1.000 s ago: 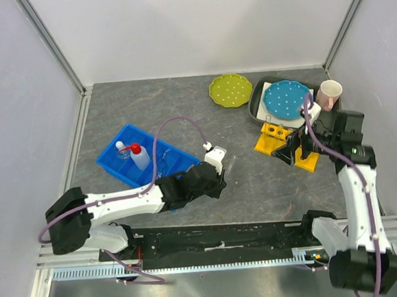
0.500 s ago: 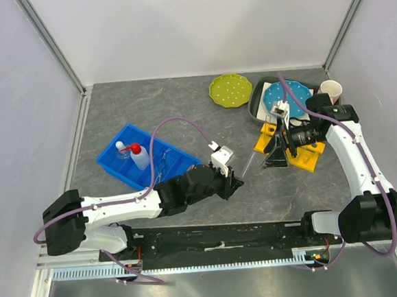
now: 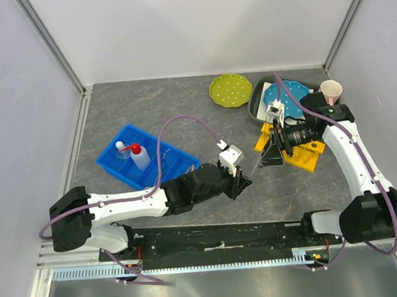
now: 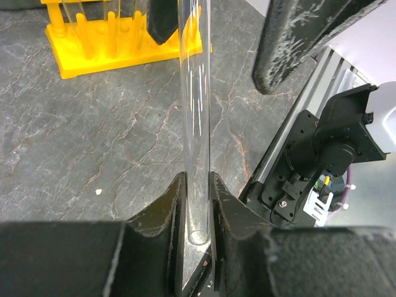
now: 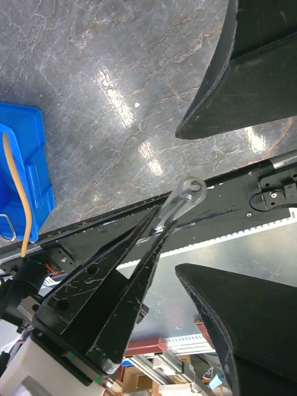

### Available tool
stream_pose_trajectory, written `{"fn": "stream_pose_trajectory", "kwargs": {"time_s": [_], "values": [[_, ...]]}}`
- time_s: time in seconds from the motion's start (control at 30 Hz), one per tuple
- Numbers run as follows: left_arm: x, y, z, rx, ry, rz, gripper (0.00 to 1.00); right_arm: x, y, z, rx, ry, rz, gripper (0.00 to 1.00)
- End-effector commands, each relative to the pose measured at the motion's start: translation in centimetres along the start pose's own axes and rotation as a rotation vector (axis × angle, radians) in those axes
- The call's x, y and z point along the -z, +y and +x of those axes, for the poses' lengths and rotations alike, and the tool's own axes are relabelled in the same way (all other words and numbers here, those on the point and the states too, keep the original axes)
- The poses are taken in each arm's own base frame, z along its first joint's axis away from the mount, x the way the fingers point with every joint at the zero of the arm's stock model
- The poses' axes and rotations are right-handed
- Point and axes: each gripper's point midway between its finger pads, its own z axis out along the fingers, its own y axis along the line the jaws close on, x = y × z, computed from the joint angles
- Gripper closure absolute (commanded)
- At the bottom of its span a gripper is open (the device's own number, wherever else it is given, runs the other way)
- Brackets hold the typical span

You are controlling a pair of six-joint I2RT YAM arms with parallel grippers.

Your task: Organize the chemistry lab equipment

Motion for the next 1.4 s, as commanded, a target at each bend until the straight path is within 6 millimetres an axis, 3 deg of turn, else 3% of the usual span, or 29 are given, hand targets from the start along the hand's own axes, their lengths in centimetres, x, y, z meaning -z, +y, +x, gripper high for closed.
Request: {"fn": "stream_pose_trajectory", "kwargs": {"time_s": [0.0,0.13,0.3,0.5,0.63,0.7,0.73,0.77,0.87,0.97,1.0,1.07,1.1,1.17,1.2,1.27,1.37], "values": [[-0.5,-2.3,-3.3,-0.030,-0.092,0.062,0.87,0.0,0.6,-1.6,0.015,-0.043,-0.029,0.16],[-0.6,-2.3,-3.1,-0.039,-0.089,0.057,0.87,-0.2,0.8,-1.7,-0.019,-0.049,-0.053,0.29],[-0.7,-1.7,-2.7,-0.047,-0.086,0.031,0.87,-0.1,1.0,-1.7,-0.034,-0.050,-0.055,0.55],[-0.9,-1.0,-2.4,-0.054,-0.086,-0.002,0.87,-0.1,1.4,-1.8,-0.027,-0.058,-0.060,0.76],[-0.8,-0.6,-2.6,-0.052,-0.095,-0.022,0.85,0.1,1.5,-1.9,-0.015,-0.059,-0.048,0.84],[-0.6,-0.6,-2.8,-0.053,-0.099,-0.022,0.74,0.3,1.4,-2.1,0.000,-0.055,-0.030,0.85],[-0.5,-0.6,-2.8,-0.049,-0.101,-0.021,0.66,0.4,1.3,-2.3,0.010,-0.055,-0.016,0.85],[-0.3,-0.6,-2.7,-0.048,-0.102,-0.019,0.48,0.7,1.3,-2.6,0.027,-0.057,0.000,0.85],[0.9,-0.9,-2.9,-0.061,-0.108,0.012,0.27,1.5,0.4,-3.2,0.057,-0.054,0.080,0.85],[2.5,-0.8,-3.7,-0.103,-0.122,0.028,0.18,2.7,-0.9,-3.7,0.077,-0.066,0.188,0.85],[3.1,-0.3,-3.3,-0.121,-0.093,0.015,0.17,3.9,-1.9,-4.0,0.071,-0.092,0.248,0.85],[4.7,0.4,-4.6,-0.160,-0.104,0.000,0.14,5.2,-3.1,-3.8,0.084,-0.080,0.347,0.85],[5.4,1.3,-3.7,-0.182,-0.050,-0.025,0.14,6.0,-3.7,-3.6,0.080,-0.079,0.392,0.85],[7.4,3.1,-5.3,-0.227,-0.055,-0.078,0.13,7.4,-5.2,-3.0,0.080,-0.050,0.492,0.85],[8.3,4.5,-4.3,-0.242,0.007,-0.117,0.12,8.2,-5.9,-2.7,0.087,-0.041,0.539,0.85],[10.6,6.9,-5.8,-0.252,-0.002,-0.189,0.10,9.3,-6.7,-2.3,0.092,-0.029,0.604,0.85],[13.7,10.7,-5.3,-0.290,0.041,-0.318,0.06,11.5,-8.3,-1.5,0.086,-0.013,0.722,0.84]]}}
